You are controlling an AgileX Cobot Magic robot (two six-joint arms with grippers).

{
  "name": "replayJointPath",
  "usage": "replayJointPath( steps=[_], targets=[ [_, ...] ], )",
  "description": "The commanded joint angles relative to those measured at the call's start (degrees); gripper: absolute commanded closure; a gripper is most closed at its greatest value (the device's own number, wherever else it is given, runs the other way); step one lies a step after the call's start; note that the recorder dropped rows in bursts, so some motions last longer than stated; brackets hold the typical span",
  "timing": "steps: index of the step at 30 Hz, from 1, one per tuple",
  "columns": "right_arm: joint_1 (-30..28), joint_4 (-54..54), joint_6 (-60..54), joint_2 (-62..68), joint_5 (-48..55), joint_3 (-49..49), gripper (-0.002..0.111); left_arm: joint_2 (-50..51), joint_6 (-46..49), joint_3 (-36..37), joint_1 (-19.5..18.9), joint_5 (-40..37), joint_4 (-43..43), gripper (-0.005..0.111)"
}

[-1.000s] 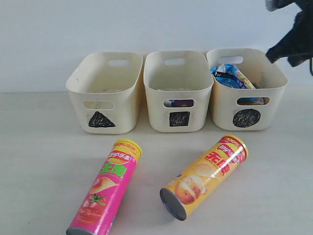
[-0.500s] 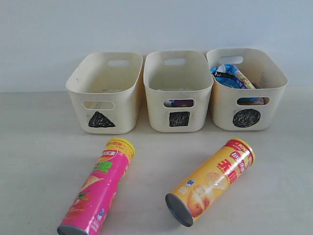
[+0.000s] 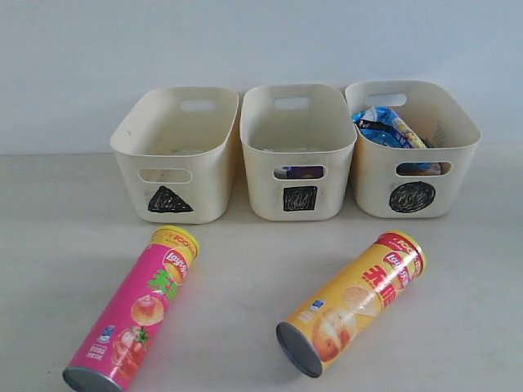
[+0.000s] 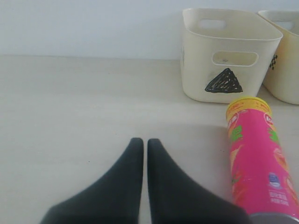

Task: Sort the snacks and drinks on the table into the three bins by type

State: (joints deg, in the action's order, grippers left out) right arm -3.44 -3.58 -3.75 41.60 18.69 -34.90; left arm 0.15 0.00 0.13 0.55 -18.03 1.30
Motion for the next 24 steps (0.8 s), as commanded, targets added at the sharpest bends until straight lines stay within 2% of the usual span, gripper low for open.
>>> replayJointPath(
  steps=[1, 5, 11, 14, 16, 20, 24],
  targets=[
    [0.1, 2.0, 0.0, -8.3, -0.6, 5.0, 0.107, -0.1, 0.0, -0.1, -0.1, 0.4, 0.4, 0.102],
    [0.1, 2.0, 0.0, -13.1, 4.7, 5.8, 0.107, -0.1, 0.0, -0.1, -0.1, 0.4, 0.4, 0.102],
    [0.1, 3.6, -1.3, -15.3, 3.2, 6.1, 0.107, -0.1, 0.0, -0.1, -0.1, 0.4, 0.4, 0.102],
    [0.1, 5.3, -1.3, -17.2, -0.7, 10.6, 0.107, -0.1, 0.0, -0.1, -0.1, 0.4, 0.4, 0.102],
    [0.1, 5.9, -1.3, -24.4, -5.8, 17.9, 0.107, -0.1, 0.0, -0.1, -0.1, 0.4, 0.4, 0.102],
    [0.1, 6.3, -1.3, -34.9, -6.4, 25.3, 0.107, -0.1, 0.0, -0.1, -0.1, 0.4, 0.4, 0.102],
    [0.1, 6.1, -1.4, -41.4, -4.2, 28.4, 0.107, -0.1, 0.0, -0.1, -0.1, 0.4, 0.4, 0.102]
  ],
)
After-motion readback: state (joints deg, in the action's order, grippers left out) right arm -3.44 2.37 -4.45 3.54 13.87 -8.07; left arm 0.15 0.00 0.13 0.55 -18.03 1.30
